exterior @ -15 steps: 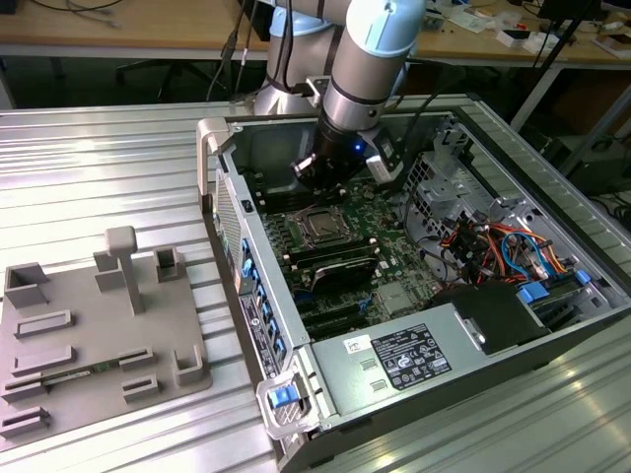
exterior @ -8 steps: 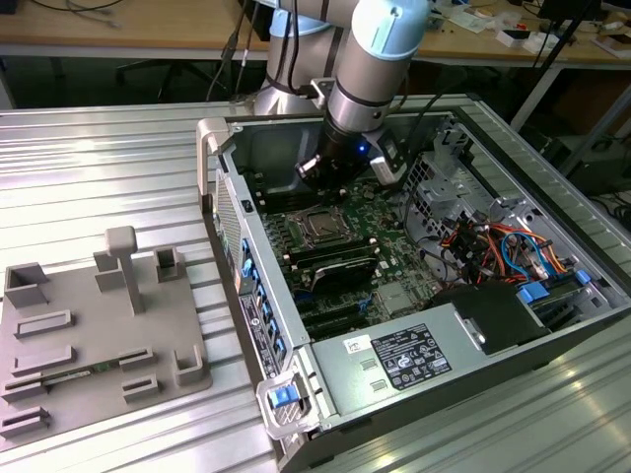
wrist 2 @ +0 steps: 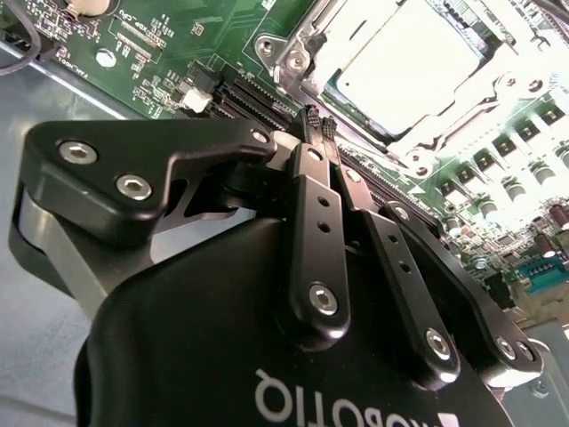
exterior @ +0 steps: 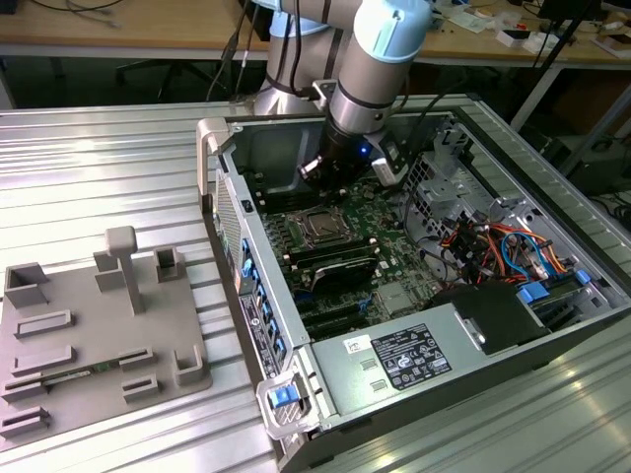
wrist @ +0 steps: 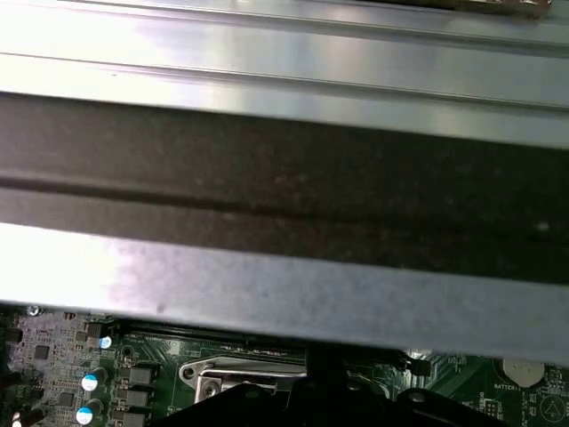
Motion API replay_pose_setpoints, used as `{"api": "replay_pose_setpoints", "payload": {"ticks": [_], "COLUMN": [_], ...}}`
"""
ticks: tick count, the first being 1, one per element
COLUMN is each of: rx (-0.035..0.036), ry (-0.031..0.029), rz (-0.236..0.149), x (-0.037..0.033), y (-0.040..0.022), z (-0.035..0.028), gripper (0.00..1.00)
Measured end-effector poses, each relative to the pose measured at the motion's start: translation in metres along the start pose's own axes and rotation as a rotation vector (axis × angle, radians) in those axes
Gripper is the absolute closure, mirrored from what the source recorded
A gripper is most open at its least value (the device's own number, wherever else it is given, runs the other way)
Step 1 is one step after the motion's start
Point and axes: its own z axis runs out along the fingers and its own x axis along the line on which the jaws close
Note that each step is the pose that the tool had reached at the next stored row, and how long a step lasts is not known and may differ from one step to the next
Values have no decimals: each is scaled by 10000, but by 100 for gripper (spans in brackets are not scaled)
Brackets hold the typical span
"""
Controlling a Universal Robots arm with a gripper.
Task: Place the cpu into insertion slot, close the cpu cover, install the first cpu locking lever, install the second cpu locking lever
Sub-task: 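Install the first cpu locking lever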
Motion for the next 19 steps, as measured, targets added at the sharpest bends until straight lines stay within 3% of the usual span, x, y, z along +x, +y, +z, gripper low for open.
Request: {"api": "replay_pose_setpoints", "payload": {"ticks": [7, 19], "rx": [2, 37], "ry": [0, 3], "rz": [19, 17], "x": [-6, -17], "y": [0, 2], "z": [55, 62], "gripper": [89, 89]}}
